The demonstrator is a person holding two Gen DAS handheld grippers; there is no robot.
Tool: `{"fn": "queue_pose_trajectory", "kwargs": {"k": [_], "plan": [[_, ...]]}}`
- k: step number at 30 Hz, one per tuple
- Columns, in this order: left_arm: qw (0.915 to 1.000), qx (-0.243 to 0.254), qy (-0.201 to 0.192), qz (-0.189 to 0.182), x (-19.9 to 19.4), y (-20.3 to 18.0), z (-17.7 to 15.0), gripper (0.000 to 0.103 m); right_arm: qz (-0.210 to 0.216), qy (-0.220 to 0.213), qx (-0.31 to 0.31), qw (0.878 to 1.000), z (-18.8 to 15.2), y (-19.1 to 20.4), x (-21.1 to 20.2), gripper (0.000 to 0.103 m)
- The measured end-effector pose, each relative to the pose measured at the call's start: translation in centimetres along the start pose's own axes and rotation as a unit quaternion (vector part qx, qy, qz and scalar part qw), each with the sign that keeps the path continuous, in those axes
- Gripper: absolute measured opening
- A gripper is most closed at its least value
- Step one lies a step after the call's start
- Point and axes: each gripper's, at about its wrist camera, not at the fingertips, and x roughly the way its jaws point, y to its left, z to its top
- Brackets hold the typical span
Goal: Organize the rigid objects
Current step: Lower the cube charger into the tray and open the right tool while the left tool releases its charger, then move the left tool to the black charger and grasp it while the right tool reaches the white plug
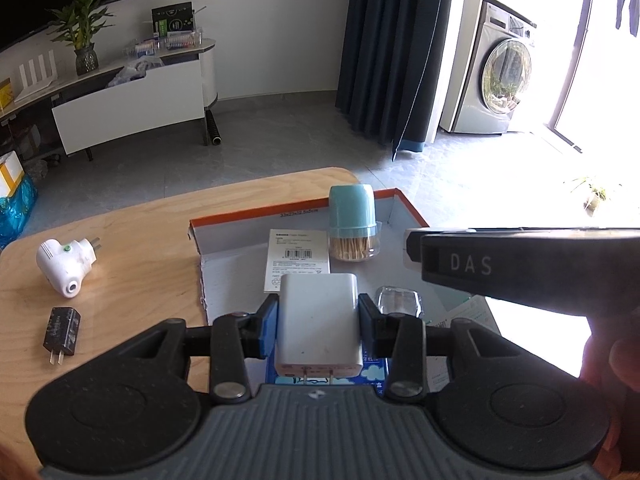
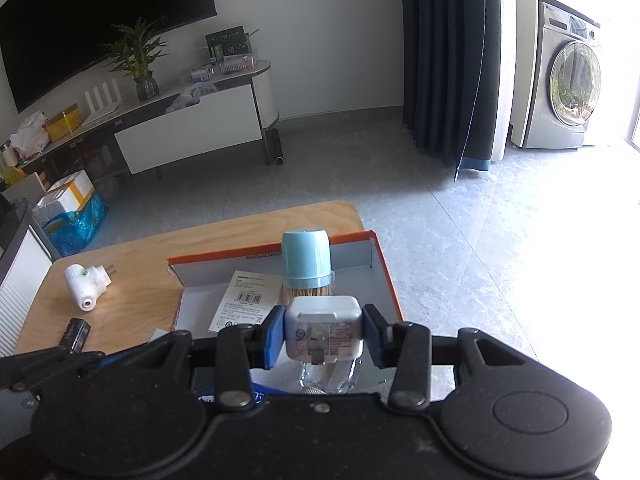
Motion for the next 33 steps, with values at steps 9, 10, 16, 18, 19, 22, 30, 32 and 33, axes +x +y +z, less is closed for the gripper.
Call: {"fn": "queue_pose_trajectory", "kwargs": {"k": [9,10,16,18,19,22,30,32,33], "plan": [[1.0,0.0,0.005,-0.008,1.1,-0.2,0.6,0.041,0.001,0.007,0.001,1.0,0.6,0.0,1.4,0.051],[0.9999,-0.001,0.005,-0.011,1.2,-0.3,0.6,0.041,0.003,0.008,0.001,1.0,0.7,0.0,1.7,0.052],[0.9996,-0.002,0.001,-0.03,2.0,-0.8,1.1,0.041,0.003,0.002,0.005,1.0,1.4,-0.4,2.4,0.054],[0.9992,0.0,-0.003,-0.04,2.0,-1.1,1.3,0.042,0.001,-0.002,0.006,1.0,1.5,-0.5,2.2,0.054],[0.9989,-0.001,-0.006,-0.045,1.9,-1.2,1.4,0.043,0.0,-0.005,0.006,1.0,1.6,-0.7,2.0,0.054],[0.9988,0.001,-0.018,-0.047,1.2,-1.3,1.4,0.052,0.0,-0.011,0.004,1.0,1.7,-0.8,1.5,0.054],[0.9994,-0.013,-0.023,-0.024,-0.5,0.7,0.7,0.065,-0.003,-0.032,0.004,0.999,1.6,0.2,-0.4,0.065],[0.9994,-0.019,-0.023,-0.015,-0.9,1.6,0.5,0.069,0.0,-0.034,0.002,0.999,1.4,0.9,-0.6,0.067],[0.9994,-0.022,-0.023,-0.009,-1.2,2.1,0.4,0.069,0.001,-0.034,-0.001,0.999,1.4,1.3,-0.7,0.067]]}}
